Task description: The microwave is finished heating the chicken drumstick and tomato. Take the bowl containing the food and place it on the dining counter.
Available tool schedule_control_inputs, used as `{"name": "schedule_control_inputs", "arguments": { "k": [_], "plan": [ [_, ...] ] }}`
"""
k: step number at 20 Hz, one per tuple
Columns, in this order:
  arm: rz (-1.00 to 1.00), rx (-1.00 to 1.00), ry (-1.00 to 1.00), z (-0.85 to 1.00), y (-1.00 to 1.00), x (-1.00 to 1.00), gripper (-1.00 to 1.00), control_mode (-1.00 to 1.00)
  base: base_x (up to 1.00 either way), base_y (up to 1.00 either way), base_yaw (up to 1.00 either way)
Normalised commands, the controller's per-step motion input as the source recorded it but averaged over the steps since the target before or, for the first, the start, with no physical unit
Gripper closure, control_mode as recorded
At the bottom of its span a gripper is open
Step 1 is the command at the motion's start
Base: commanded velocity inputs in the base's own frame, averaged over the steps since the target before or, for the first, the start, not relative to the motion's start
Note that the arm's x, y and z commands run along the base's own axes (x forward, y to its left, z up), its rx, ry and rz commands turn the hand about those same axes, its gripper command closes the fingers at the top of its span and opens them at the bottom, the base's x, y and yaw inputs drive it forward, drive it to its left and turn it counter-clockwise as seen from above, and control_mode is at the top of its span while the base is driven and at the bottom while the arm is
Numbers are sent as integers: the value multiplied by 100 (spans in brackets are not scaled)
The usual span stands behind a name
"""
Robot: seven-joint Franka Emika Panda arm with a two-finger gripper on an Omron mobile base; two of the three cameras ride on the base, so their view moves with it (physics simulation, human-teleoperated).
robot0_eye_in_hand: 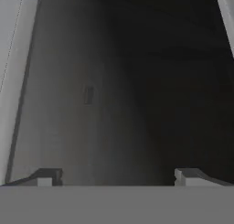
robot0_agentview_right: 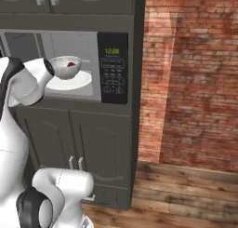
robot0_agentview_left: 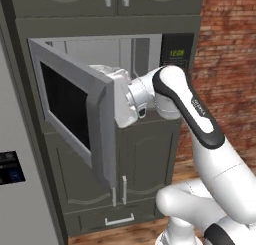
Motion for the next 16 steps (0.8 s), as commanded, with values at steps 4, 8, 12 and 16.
{"name": "schedule_control_inputs", "arguments": {
  "k": [4, 8, 12, 16],
  "plan": [
    [-4, -20, 1, 0, 100, 21, -100, -100, 0, 0, 0],
    [-4, -4, 0, 0, 22, 0, -100, -100, 0, 0, 0],
    [-21, 1, 0, 0, -89, 2, -100, -100, 0, 0, 0],
    [-34, 0, 0, 0, -100, 0, -100, -100, 0, 0, 0]
  ]
}}
